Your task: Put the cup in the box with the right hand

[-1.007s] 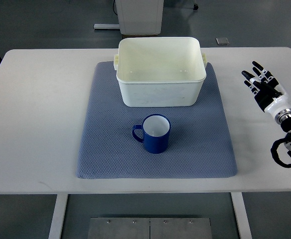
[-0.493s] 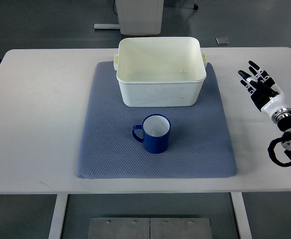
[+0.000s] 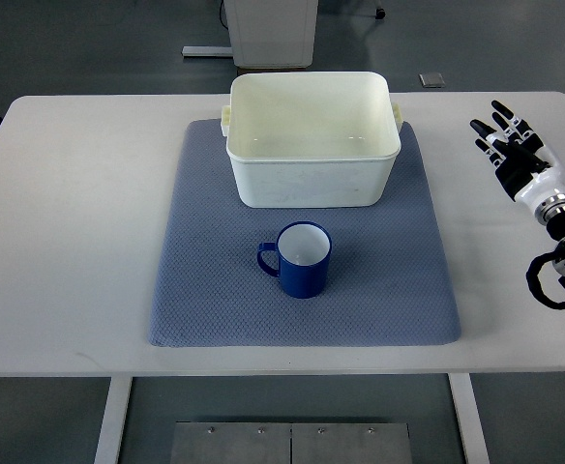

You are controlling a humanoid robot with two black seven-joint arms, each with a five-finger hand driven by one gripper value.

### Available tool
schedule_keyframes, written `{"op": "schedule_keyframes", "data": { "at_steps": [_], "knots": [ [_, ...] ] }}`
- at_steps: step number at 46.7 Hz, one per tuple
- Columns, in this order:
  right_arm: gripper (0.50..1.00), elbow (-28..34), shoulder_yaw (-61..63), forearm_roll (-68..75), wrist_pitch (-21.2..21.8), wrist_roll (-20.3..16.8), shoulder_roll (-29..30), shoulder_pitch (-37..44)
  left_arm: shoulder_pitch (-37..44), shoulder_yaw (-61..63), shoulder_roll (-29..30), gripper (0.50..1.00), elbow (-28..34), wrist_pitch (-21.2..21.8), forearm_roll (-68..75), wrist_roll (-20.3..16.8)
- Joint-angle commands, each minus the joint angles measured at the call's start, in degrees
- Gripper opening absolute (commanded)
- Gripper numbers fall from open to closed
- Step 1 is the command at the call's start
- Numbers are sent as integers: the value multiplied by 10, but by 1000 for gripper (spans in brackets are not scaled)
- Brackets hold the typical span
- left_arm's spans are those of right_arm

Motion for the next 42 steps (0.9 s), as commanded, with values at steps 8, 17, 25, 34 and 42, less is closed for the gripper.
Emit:
{"op": "schedule_keyframes", "data": {
  "at_steps": [8, 17, 25, 34, 42],
  "knots": [
    [1000, 0, -3, -1, 9, 0, 0, -2, 0, 0, 0, 1000, 0, 0, 0, 0],
    [1000, 4, -5, -1, 42, -3, -5, -4, 0, 0, 0, 1000, 0, 0, 0, 1],
    [1000, 16, -6, -1, 52, 13, -15, -13, 0, 0, 0, 1000, 0, 0, 0, 0],
    [1000, 101, -9, -8, 44, 60, -49, -51, 0, 0, 0, 1000, 0, 0, 0, 0],
    [1000, 177, -12, -15, 37, 62, -99, -78, 0, 0, 0, 1000, 0, 0, 0, 0]
  ]
}}
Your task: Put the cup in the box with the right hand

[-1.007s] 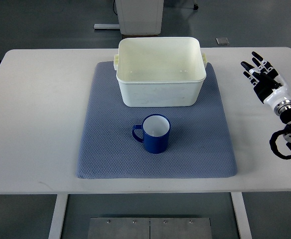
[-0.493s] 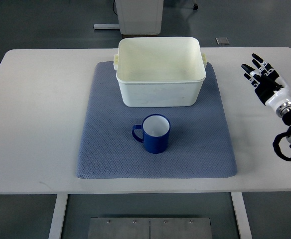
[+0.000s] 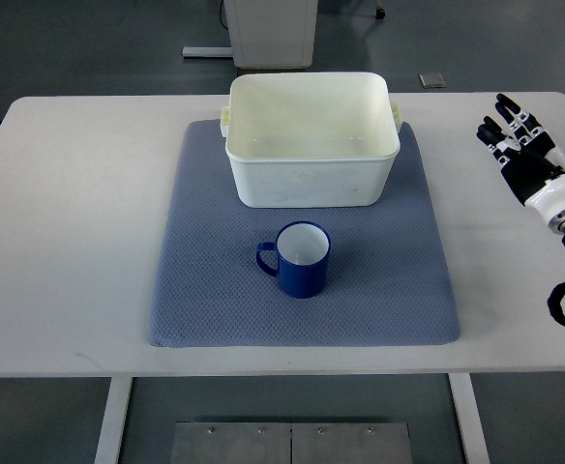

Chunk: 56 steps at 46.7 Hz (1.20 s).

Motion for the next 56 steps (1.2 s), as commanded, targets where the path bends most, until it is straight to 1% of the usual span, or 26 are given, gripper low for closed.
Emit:
{"op": "schedule_keyframes", "data": {
  "at_steps": [1, 3, 8, 17, 28, 33, 34, 35, 40, 44, 50, 56],
  "knots": [
    [1000, 39, 0, 0, -9, 1, -27, -18, 0, 0, 0, 1000, 0, 0, 0, 0],
    [1000, 61, 0, -1, -14, 5, -42, -29, 0, 0, 0, 1000, 0, 0, 0, 0],
    [1000, 109, -1, -14, -16, 27, -81, -58, 0, 0, 0, 1000, 0, 0, 0, 0],
    [1000, 188, -1, -78, -16, 56, -141, -122, 0, 0, 0, 1000, 0, 0, 0, 0],
    [1000, 228, -1, -145, -35, 83, -154, -193, 0, 0, 0, 1000, 0, 0, 0, 0],
    [1000, 239, -2, -191, -52, 84, -152, -212, 0, 0, 0, 1000, 0, 0, 0, 0],
    [1000, 239, -2, -191, -52, 84, -152, -212, 0, 0, 0, 1000, 0, 0, 0, 0],
    [1000, 244, -12, -209, -66, 84, -150, -216, 0, 0, 0, 1000, 0, 0, 0, 0],
    [1000, 252, -44, -231, -96, 84, -144, -210, 0, 0, 0, 1000, 0, 0, 0, 1],
    [1000, 253, -64, -249, -115, 84, -129, -202, 0, 0, 0, 1000, 0, 0, 0, 1],
    [1000, 252, -101, -266, -139, 83, -110, -174, 0, 0, 0, 1000, 0, 0, 0, 1],
    [1000, 251, -158, -266, -193, 82, -98, -123, 0, 0, 0, 1000, 0, 0, 0, 0]
  ]
}}
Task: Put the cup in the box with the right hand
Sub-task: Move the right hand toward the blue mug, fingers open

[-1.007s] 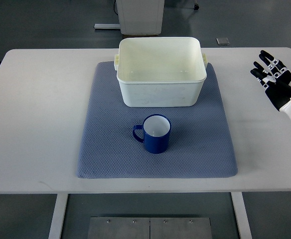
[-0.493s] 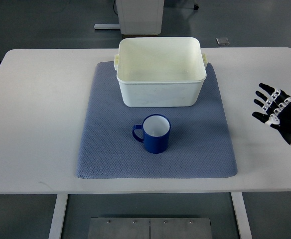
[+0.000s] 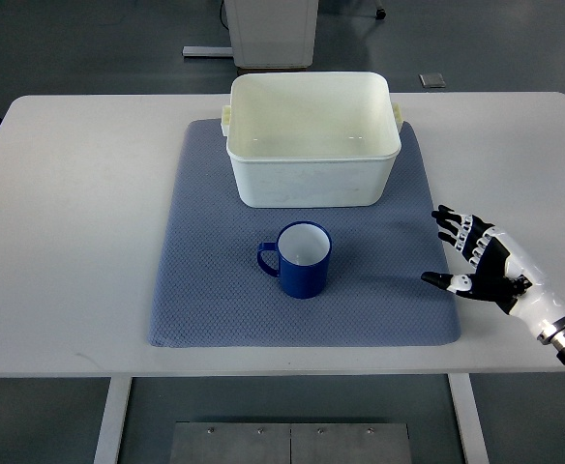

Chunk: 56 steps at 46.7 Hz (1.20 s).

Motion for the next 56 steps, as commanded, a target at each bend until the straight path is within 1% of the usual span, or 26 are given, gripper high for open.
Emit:
{"op": "schedule_keyframes", "data": {
  "at_steps": [1, 8, 13, 32, 46, 56],
  "knots": [
    [1000, -2, -44, 0, -36, 0, 8, 36, 0, 0, 0, 1000, 0, 0, 0, 1],
    [1000, -5, -122, 1, -98, 0, 22, 97, 0, 0, 0, 1000, 0, 0, 0, 1],
    [1000, -8, -146, 1, -120, -1, 38, 120, 0, 0, 0, 1000, 0, 0, 0, 1],
    [1000, -8, -170, 1, -124, -5, 77, 137, 0, 0, 0, 1000, 0, 0, 0, 1],
    [1000, -16, -185, 1, -141, -6, 105, 149, 0, 0, 0, 1000, 0, 0, 0, 0],
    [1000, -24, -185, 2, -146, -16, 124, 154, 0, 0, 0, 1000, 1, 0, 0, 1]
  ]
}}
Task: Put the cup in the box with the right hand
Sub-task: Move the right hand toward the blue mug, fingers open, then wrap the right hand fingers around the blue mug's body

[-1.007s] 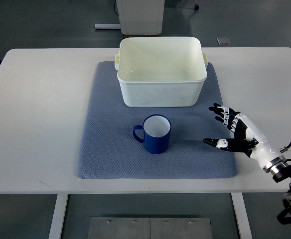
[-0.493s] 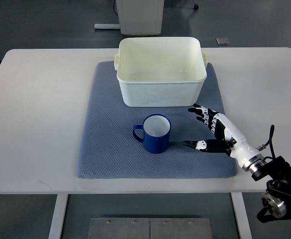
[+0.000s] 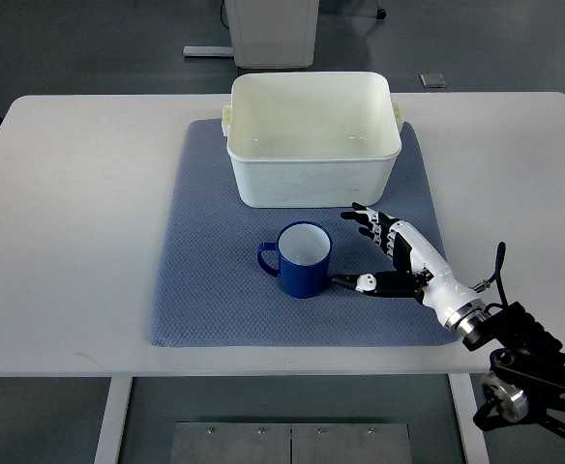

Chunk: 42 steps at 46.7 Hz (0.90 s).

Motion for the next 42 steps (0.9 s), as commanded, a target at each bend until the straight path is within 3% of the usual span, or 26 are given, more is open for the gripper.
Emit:
{"op": "schedule_keyframes", "data": {
  "at_steps": [1, 42],
  "knots": [
    [1000, -3, 0, 0, 0, -1, 7, 1, 0, 0, 0, 1000, 0, 0, 0, 0],
    [1000, -27, -32, 3, -19, -12, 46, 30, 0, 0, 0, 1000, 1, 0, 0, 0]
  ]
}}
